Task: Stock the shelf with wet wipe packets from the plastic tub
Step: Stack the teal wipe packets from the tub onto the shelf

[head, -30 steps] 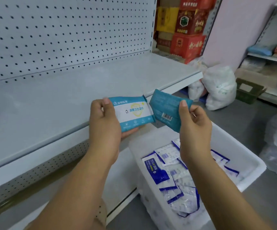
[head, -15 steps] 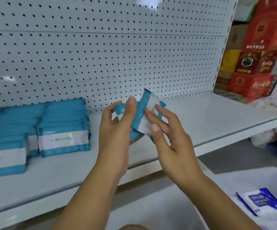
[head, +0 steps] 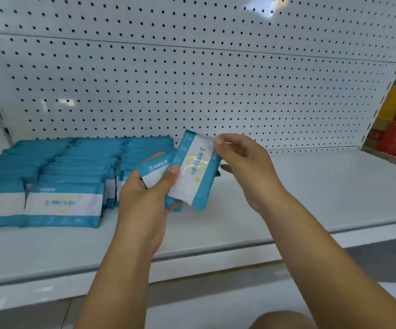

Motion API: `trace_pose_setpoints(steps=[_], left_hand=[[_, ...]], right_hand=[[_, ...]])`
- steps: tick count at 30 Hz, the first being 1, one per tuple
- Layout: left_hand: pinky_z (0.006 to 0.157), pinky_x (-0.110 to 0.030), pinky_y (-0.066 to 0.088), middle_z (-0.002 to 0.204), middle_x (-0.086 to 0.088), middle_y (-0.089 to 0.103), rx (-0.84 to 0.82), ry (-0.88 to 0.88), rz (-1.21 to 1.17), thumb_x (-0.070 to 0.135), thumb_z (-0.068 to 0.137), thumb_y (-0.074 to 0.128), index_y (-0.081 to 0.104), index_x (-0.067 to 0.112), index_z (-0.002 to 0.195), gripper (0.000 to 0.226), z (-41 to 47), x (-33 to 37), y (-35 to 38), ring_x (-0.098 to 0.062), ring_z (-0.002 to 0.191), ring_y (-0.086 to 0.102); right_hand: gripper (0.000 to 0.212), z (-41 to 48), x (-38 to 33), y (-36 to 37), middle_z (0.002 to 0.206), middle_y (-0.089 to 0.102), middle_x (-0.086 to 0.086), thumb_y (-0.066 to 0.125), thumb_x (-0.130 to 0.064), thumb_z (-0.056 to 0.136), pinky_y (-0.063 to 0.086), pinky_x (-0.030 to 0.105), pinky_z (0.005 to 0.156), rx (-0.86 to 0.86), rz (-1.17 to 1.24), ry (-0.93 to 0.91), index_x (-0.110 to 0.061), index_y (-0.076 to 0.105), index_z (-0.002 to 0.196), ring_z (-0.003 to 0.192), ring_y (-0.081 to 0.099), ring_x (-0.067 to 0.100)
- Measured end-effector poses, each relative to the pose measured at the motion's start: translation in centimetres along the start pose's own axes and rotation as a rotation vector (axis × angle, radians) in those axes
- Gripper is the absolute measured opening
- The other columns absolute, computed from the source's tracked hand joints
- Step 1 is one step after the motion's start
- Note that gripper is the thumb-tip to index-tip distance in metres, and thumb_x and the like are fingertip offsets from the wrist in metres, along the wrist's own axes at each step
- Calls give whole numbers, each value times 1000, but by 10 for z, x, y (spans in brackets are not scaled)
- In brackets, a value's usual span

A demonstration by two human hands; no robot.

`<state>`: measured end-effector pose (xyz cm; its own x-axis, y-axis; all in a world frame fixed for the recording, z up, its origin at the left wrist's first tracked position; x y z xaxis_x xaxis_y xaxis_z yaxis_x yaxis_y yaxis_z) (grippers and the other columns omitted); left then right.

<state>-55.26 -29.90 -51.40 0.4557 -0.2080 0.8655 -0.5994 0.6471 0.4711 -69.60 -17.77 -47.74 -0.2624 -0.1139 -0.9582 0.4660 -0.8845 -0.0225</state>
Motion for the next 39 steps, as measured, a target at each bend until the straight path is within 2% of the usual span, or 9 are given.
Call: trace_pose_setpoints(steps=[3, 6, 10, 15, 19, 23, 29, 35, 39], left_hand=[[66, -35, 61, 108, 1, 77, 17, 16, 8, 6, 92, 67, 63, 18, 123, 33, 3, 6, -14, -15, 95, 75], [68, -33, 60, 111, -1, 76, 45, 51, 25, 7, 91, 68, 63, 17, 123, 34, 6, 12, -28, -17, 101, 74], [72, -34, 62, 108, 1, 77, 81, 88, 71, 7, 89, 69, 64, 21, 119, 33, 10, 17, -47, -17, 101, 74], [85, -42, 60, 109, 0, 77, 99, 96, 142, 8, 87, 72, 66, 19, 119, 34, 14, 21, -54, -21, 103, 73], [93, -49, 58, 106, -2, 77, 148, 84, 169, 15, 82, 80, 68, 19, 113, 33, 15, 17, -56, -23, 102, 74], [92, -49, 58, 103, -3, 78, 178, 79, 180, 13, 81, 81, 68, 16, 114, 35, 10, 13, -55, -22, 98, 75], [99, -50, 55, 111, -5, 76, 315, 143, 49, 10, 84, 79, 65, 16, 121, 40, 1, 13, -59, -23, 105, 73], [99, -46, 55, 115, -4, 75, 326, 186, 28, 13, 86, 78, 65, 17, 122, 39, -4, 10, -56, -21, 109, 71], [88, -37, 61, 103, 1, 78, 517, 305, 34, 16, 96, 68, 69, 16, 112, 16, -10, 17, -67, -14, 98, 74]], right_hand=[[24, 13, 1, 27, 86, 70, 3, 69, -33, 94, 54, 29, 72, -70, 181, 109, -10, 64, 86, 81, 64, 16], [19, 19, 5, 50, 77, 66, 0, 66, -30, 96, 53, 29, 70, -92, 232, 154, -11, 61, 94, 72, 62, 13], [26, 19, 17, 74, 81, 69, 0, 66, -37, 95, 57, 35, 79, -191, 261, 191, -12, 65, 102, 76, 66, 14], [27, 21, 20, 84, 85, 71, 8, 72, -37, 91, 56, 45, 89, -125, 204, 159, -14, 66, 79, 80, 63, 21], [25, 20, 16, 90, 78, 70, 3, 73, -30, 91, 51, 29, 70, -197, 267, 181, -13, 64, 75, 72, 62, 17], [28, 15, 19, 92, 81, 72, 4, 74, -34, 90, 51, 28, 71, -223, 221, 150, -13, 65, 73, 72, 63, 15], [27, -2, 24, 88, 89, 75, -4, 72, -43, 88, 55, 30, 81, -285, 244, 165, -16, 69, 91, 80, 67, 9], [22, -13, 31, 85, 96, 78, -1, 79, -24, 85, 56, 24, 79, -261, 118, 101, -11, 70, 101, 90, 72, 10], [21, -8, 37, 80, 98, 77, 7, 73, -19, 90, 58, 44, 93, -183, 279, 180, -9, 62, 106, 95, 73, 22]])
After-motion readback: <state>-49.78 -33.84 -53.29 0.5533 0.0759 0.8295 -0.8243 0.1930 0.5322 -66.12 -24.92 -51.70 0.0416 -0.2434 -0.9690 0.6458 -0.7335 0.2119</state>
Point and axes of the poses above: each hand's wrist, its own z-axis towards the middle knuckle, its own y-axis out of the palm, x = y × z, the point moved 5 cm from there along z, towards the middle knuckle
